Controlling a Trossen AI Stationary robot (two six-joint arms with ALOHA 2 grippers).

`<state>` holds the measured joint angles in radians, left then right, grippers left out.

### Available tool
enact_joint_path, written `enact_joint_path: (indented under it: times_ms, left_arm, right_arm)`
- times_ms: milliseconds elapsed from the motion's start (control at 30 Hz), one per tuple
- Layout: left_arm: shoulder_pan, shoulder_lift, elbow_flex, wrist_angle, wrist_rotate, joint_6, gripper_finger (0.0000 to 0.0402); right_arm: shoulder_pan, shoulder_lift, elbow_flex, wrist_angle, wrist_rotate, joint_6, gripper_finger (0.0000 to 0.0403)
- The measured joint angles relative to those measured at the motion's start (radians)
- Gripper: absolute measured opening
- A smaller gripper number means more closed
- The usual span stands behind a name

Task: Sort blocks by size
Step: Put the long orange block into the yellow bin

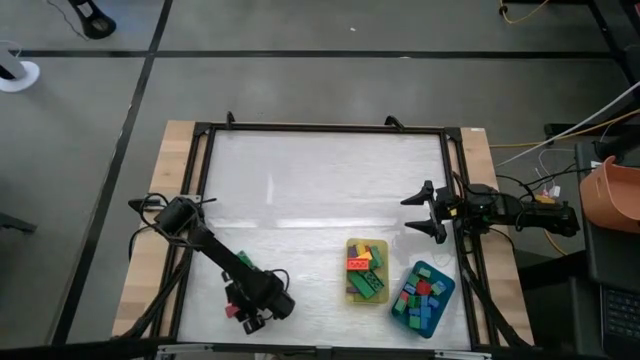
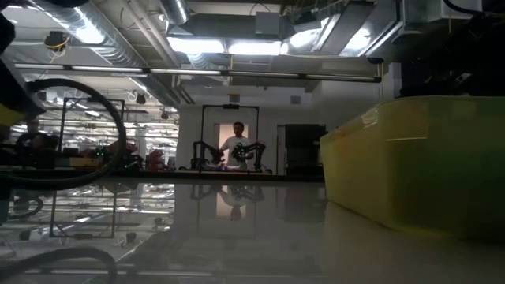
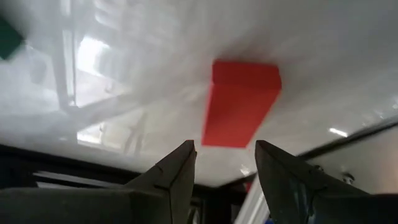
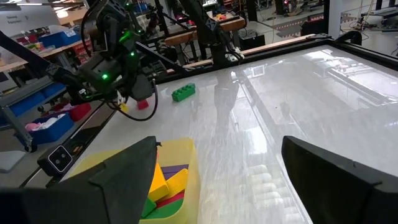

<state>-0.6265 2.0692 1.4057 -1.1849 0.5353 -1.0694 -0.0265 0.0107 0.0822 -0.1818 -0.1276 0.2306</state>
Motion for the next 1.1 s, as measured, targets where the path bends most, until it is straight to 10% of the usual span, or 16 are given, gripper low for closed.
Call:
enact_joint_path:
  times_ms: [1100]
  left_arm:
    - [-0.032, -0.005, -0.003, 0.116, -0.228, -0.043, 0.0155]
  right_arm:
    - [0.000, 0.000, 0.000, 0.000, 0.000, 0.000, 0.0344]
